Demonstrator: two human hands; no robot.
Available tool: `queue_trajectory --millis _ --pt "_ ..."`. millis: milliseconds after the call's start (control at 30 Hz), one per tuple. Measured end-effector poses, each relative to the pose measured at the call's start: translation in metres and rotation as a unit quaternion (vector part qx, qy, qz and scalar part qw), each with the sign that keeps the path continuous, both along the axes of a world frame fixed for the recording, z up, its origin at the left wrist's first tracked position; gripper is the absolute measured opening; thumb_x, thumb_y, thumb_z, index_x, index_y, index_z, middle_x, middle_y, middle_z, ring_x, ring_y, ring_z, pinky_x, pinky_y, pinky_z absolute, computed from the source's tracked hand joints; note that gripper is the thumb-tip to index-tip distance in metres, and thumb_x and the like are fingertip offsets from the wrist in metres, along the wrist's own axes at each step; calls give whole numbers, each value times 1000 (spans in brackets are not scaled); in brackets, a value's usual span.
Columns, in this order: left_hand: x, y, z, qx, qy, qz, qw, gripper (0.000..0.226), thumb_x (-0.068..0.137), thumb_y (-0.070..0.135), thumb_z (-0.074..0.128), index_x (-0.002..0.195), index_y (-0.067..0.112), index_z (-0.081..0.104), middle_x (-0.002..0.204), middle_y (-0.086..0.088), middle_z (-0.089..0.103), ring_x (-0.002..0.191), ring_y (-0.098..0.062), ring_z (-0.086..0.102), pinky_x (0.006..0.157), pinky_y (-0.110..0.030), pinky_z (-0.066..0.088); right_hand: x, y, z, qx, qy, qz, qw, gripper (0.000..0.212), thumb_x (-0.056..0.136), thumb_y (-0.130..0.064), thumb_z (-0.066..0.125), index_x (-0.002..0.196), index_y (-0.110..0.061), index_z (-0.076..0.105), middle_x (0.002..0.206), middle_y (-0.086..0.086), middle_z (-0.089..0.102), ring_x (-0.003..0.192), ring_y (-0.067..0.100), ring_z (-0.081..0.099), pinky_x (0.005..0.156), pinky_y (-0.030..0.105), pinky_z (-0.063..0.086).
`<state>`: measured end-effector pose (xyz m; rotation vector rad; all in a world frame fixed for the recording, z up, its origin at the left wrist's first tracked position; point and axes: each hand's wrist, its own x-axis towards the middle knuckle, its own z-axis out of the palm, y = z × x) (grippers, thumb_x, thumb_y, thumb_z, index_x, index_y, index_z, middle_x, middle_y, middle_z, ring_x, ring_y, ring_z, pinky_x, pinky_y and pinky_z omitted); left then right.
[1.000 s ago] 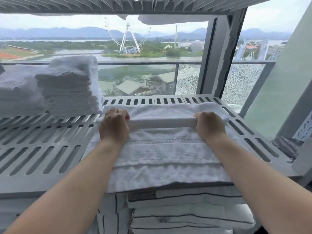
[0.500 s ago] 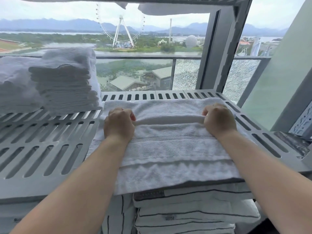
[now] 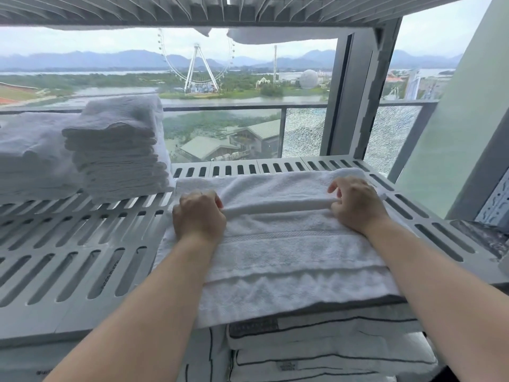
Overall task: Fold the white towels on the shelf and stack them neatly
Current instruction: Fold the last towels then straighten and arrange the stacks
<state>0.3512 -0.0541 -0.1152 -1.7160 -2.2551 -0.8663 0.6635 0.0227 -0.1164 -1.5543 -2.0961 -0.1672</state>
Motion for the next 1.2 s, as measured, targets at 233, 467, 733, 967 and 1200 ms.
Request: queue_trajectory --millis 233,467,733,967,1200 --pt "-1 0 3 10 -47 -15 999 32 77 -3 50 85 19 71 90 -5 67 97 -29 56 83 -37 45 4 2 1 83 27 -67 994 15 77 -2 54 70 -8 66 74 10 63 77 29 57 66 32 45" --pt "17 -2 21 38 -54 -62 996 31 80 4 49 84 22 74 90 -3 72 95 -26 60 91 -43 48 -8 4 12 66 33 -26 997 26 86 -11 47 62 -9 59 63 7 59 67 28 57 61 32 46" --pt "22 58 17 -225 34 -164 960 58 102 55 28 154 29 29 162 -2 27 149 -22 22 122 -46 16 -70 45 24 -129 -17 76 989 44 100 -35 42 141 -23 52 145 5 53 133 24 47 112 46 37" --pt "18 59 5 -316 23 40 948 91 74 90 1 154 47 1 166 -5 -6 149 -40 -14 112 -68 -12 -36 68 -2 -233 -52 -94 967 77 88 -77 22 155 -40 21 166 -3 15 153 22 11 120 56 2" --pt "23 37 10 -302 38 -23 952 84 87 80 12 158 35 8 167 -7 -3 152 -33 -8 117 -64 -5 -35 43 5 -161 8 -5 987 64 97 -59 39 146 -18 45 150 8 48 137 26 44 112 47 36"
